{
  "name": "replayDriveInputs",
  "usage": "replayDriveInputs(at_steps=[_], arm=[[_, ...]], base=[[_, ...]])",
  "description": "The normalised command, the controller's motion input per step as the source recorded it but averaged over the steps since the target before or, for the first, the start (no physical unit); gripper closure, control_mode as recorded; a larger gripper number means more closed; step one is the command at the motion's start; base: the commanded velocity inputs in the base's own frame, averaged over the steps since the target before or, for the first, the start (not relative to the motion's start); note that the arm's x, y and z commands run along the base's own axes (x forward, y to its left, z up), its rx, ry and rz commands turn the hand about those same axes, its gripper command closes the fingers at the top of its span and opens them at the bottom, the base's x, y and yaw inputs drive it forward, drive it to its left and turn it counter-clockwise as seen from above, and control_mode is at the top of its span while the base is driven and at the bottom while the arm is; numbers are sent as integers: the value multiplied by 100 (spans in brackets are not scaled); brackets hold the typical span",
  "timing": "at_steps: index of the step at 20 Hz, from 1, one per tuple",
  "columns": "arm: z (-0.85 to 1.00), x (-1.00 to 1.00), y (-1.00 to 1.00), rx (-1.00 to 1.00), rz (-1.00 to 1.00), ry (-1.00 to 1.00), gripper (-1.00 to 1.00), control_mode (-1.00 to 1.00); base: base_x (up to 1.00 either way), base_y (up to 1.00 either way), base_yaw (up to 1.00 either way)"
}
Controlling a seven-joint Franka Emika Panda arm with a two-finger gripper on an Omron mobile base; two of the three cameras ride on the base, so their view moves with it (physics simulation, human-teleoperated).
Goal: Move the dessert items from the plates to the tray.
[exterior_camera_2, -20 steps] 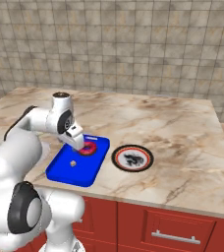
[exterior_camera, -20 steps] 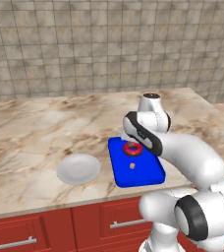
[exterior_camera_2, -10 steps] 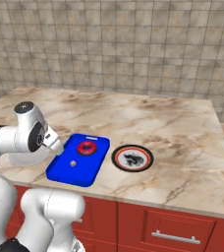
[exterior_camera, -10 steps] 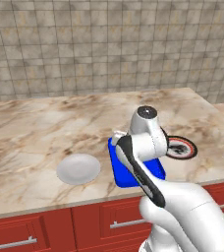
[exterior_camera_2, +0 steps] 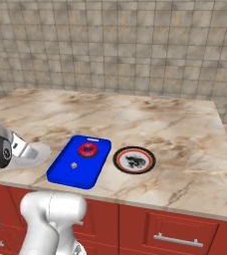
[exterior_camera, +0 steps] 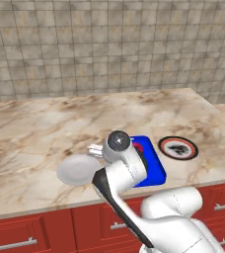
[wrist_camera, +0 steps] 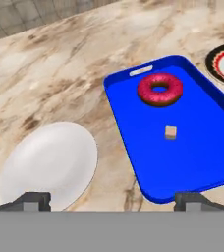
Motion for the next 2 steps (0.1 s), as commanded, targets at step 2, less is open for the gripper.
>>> replayDriveInputs(at_steps=[2], arm=[[31, -13, 90, -14, 3, -13, -100, -100]], base=[[0, 0, 0]])
